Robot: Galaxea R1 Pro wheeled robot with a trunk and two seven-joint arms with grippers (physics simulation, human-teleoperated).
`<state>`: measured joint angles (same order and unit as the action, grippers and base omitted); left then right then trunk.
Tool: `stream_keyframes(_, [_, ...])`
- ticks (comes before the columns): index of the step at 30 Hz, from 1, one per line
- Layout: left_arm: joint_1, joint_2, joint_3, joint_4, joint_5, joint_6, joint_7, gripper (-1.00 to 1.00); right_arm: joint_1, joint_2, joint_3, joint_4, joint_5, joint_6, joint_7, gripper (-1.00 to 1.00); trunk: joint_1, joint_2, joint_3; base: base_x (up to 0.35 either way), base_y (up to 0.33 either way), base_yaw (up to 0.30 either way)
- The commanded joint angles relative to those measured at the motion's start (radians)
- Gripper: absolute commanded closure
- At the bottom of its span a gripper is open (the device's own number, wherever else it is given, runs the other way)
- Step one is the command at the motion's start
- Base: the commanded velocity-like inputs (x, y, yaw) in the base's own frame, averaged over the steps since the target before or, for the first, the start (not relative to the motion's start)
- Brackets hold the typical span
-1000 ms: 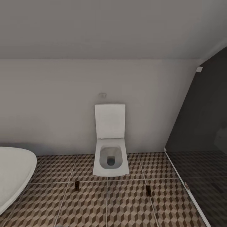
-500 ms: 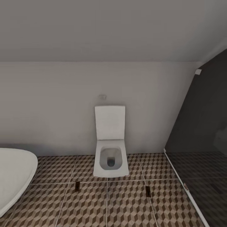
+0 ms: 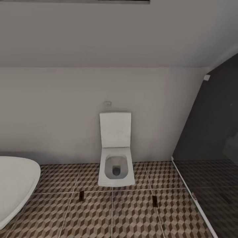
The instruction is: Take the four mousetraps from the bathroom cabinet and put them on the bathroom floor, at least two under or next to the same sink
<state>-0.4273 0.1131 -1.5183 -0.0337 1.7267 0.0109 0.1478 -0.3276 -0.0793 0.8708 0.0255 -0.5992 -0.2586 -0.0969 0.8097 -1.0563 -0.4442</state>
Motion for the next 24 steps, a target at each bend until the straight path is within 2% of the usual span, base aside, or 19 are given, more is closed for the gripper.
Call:
stream_keyframes(1, [-0.001, 0.001, -0.009, -0.004, 0.006, 0.001, 0.007, -1.00, -0.001, 0.001, 0.008, 0.002, -0.005, -0.004, -0.001, -1.00, -0.004, 0.007, 0.002, 0.000, 0.000, 0.000])
stream_keyframes(24, [-0.001, 0.000, -0.009, -0.006, 0.007, 0.003, 0.006, -1.00, -0.001, 0.000, 0.008, 0.002, -0.005, -0.004, -0.001, -1.00, -0.092, 0.168, 0.074, 0.000, 0.000, 0.000])
